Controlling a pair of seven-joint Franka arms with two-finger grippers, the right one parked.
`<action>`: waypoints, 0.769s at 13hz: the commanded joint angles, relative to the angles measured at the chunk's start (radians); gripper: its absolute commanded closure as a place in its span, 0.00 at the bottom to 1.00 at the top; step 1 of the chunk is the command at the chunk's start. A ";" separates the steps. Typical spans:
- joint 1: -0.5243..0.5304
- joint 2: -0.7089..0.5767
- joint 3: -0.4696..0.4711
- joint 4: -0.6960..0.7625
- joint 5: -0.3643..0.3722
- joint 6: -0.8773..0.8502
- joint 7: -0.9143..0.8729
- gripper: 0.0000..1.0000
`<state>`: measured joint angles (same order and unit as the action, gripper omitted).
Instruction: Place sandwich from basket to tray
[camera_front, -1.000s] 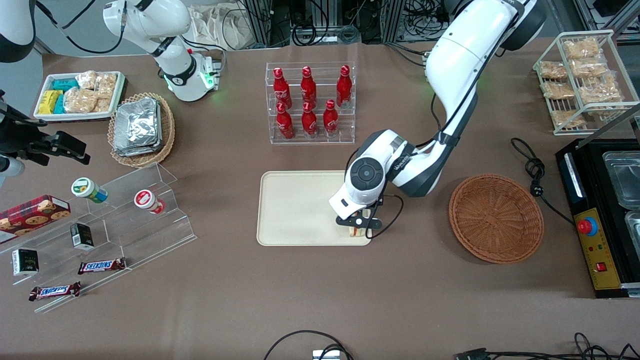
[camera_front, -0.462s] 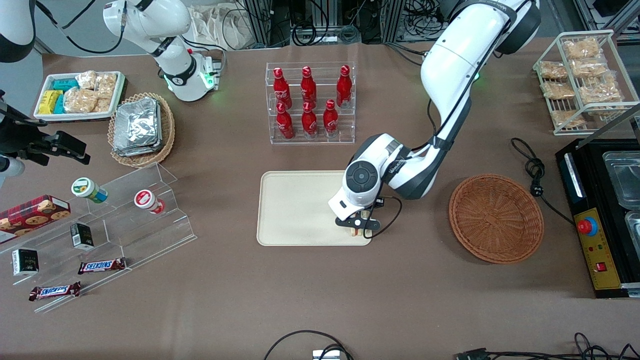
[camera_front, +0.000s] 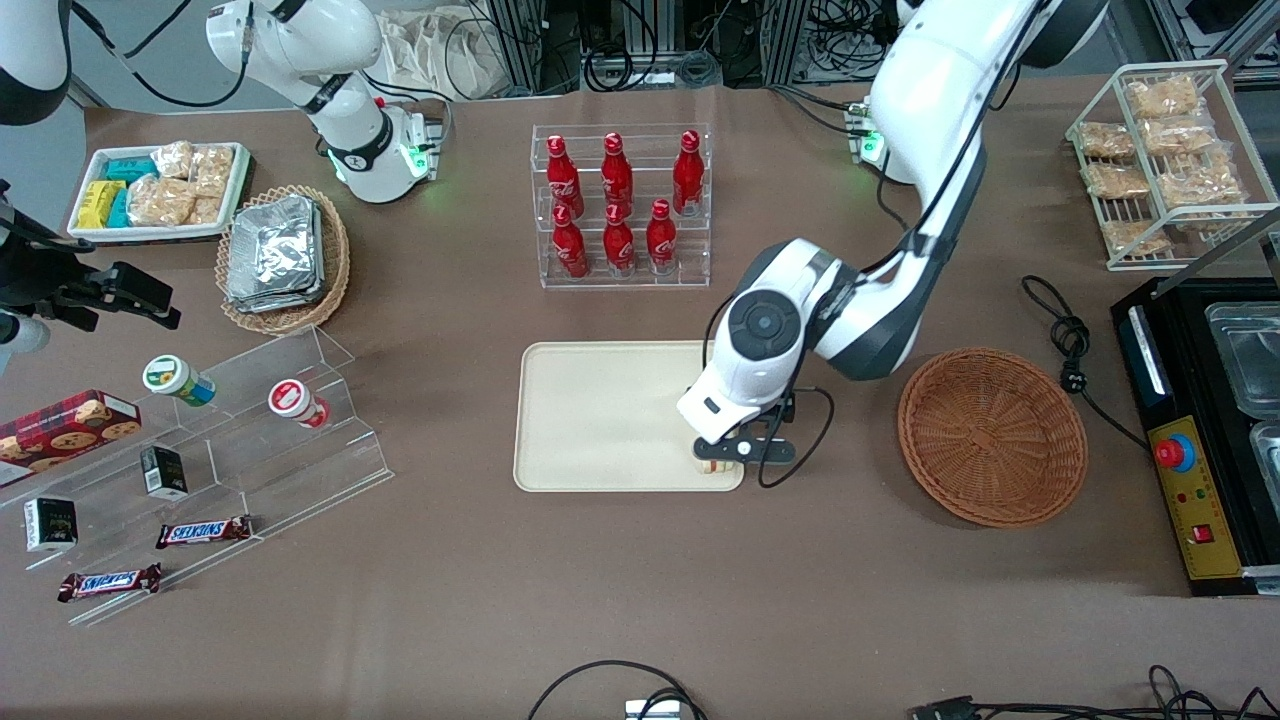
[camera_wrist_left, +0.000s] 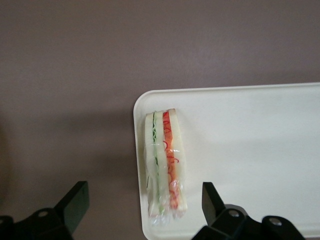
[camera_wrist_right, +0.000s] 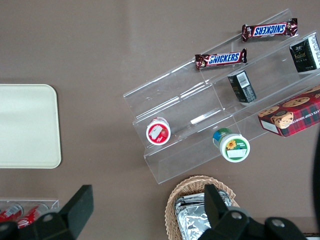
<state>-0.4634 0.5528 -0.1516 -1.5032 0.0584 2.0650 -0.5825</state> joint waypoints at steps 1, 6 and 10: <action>0.002 -0.158 0.072 -0.098 -0.072 0.003 0.009 0.00; 0.238 -0.422 0.076 -0.209 -0.086 -0.132 0.253 0.00; 0.325 -0.574 0.075 -0.218 -0.078 -0.340 0.309 0.00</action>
<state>-0.1571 0.0646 -0.0648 -1.6735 -0.0151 1.7796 -0.3013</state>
